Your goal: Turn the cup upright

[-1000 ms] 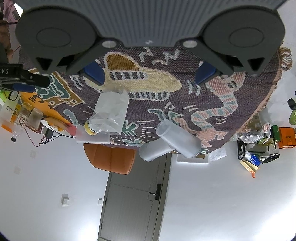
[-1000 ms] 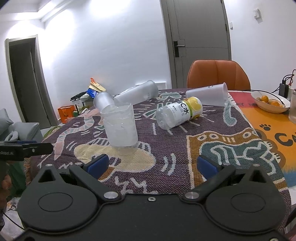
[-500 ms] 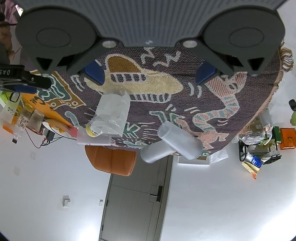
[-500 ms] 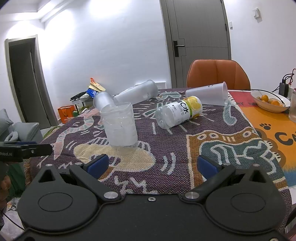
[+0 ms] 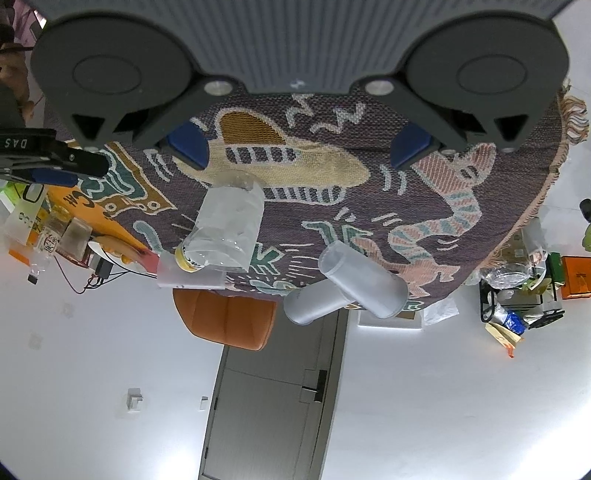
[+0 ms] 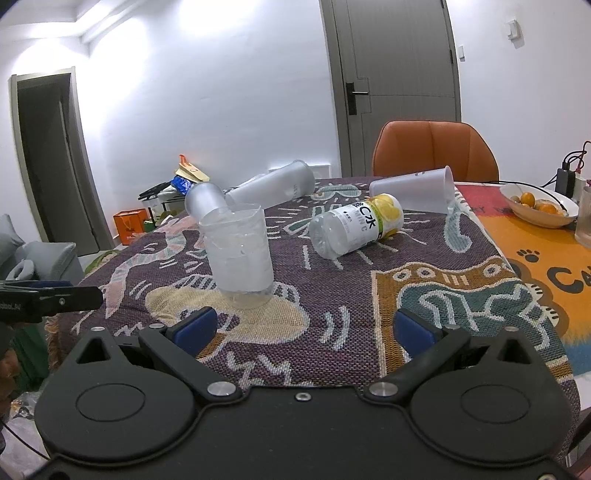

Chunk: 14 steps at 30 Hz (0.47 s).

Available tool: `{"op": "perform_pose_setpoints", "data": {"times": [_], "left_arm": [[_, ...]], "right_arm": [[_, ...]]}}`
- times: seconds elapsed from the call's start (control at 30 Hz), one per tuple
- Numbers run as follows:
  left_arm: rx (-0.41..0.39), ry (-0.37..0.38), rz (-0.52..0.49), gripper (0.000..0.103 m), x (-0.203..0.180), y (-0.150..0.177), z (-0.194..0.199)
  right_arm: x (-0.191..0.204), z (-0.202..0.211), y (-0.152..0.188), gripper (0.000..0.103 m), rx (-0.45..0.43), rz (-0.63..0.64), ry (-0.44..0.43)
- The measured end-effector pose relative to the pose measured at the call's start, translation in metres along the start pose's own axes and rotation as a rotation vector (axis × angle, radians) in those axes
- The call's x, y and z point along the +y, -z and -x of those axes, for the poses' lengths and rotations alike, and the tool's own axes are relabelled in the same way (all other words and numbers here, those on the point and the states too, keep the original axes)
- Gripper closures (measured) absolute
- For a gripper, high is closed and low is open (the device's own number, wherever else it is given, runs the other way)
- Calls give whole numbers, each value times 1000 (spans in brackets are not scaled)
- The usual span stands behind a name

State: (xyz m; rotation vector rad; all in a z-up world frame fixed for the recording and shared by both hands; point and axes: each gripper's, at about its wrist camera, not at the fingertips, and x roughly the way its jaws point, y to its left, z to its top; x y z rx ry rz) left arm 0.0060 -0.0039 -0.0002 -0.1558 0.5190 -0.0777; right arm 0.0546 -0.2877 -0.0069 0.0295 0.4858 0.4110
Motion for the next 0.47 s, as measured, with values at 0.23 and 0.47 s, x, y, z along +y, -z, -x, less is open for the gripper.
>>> {"op": "perform_pose_setpoints", "data": {"times": [0.23, 0.47], "left_arm": [[10, 13, -14, 0, -7, 1, -2], [23, 8, -21, 0, -9, 3, -5]], "right_arm": [[0, 0, 1, 0, 8, 1, 5], [-1, -1, 2, 0, 7, 0, 2]]}}
